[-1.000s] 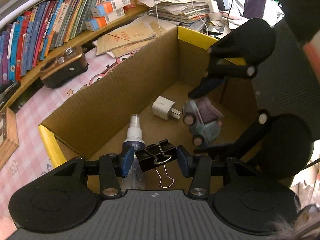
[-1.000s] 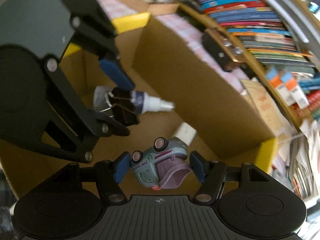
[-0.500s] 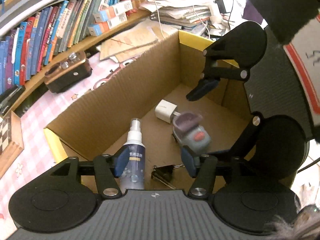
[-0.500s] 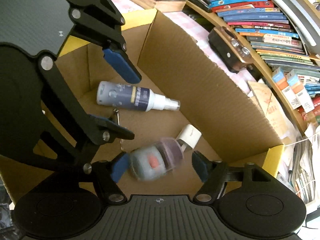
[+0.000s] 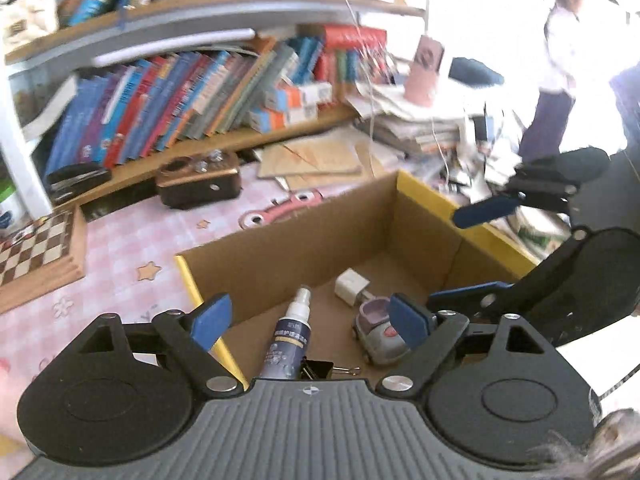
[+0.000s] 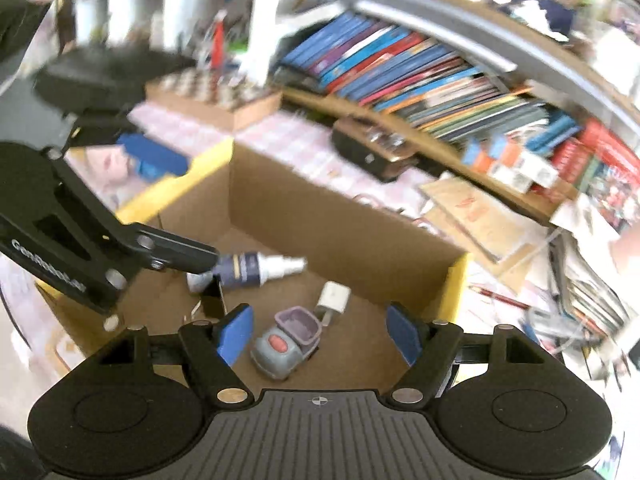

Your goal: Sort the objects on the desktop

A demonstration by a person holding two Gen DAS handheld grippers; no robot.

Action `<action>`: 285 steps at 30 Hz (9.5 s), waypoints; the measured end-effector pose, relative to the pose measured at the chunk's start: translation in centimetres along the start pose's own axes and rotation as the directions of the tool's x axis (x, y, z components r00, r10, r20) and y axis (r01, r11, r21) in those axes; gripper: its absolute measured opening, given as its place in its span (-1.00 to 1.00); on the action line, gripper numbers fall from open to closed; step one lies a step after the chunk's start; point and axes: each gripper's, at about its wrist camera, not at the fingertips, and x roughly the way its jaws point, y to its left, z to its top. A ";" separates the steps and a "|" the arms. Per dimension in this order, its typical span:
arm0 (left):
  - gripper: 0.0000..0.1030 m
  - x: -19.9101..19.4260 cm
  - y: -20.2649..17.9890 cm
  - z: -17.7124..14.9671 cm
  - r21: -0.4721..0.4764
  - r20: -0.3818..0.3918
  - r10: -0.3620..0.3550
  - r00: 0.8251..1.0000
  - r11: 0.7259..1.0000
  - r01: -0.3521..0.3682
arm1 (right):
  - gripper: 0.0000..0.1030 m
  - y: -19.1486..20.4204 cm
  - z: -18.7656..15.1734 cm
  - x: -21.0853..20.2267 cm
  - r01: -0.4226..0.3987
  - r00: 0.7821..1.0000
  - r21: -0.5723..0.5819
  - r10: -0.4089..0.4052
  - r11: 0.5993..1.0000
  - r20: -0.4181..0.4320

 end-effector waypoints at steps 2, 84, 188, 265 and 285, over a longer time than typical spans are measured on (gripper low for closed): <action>0.72 -1.4 0.0 -0.3 -0.024 0.032 0.015 0.999 1.000 -0.014 | 0.47 -0.5 -0.6 -1.3 0.022 0.999 0.050 -0.024 0.999 0.034; 0.98 -16.0 12.3 -19.5 -0.205 -0.029 0.178 0.984 0.962 -0.180 | 0.59 24.0 -3.8 -1.8 0.032 0.999 0.376 -0.042 0.926 0.019; -0.26 -12.3 26.6 -14.8 -0.412 0.003 0.341 0.940 0.857 -0.310 | 0.03 27.3 6.9 10.9 -0.018 0.996 0.229 -0.004 0.973 0.094; -0.26 -13.7 0.4 -12.7 -0.011 -0.075 -0.398 0.914 0.917 0.399 | 0.04 19.0 -10.5 -11.6 0.253 0.966 0.574 -0.234 0.779 -0.109; -0.26 -12.4 -7.2 -10.1 0.014 -0.018 -0.384 0.923 0.923 0.385 | 0.04 11.0 -13.3 -13.6 0.204 0.976 0.554 -0.212 0.807 -0.050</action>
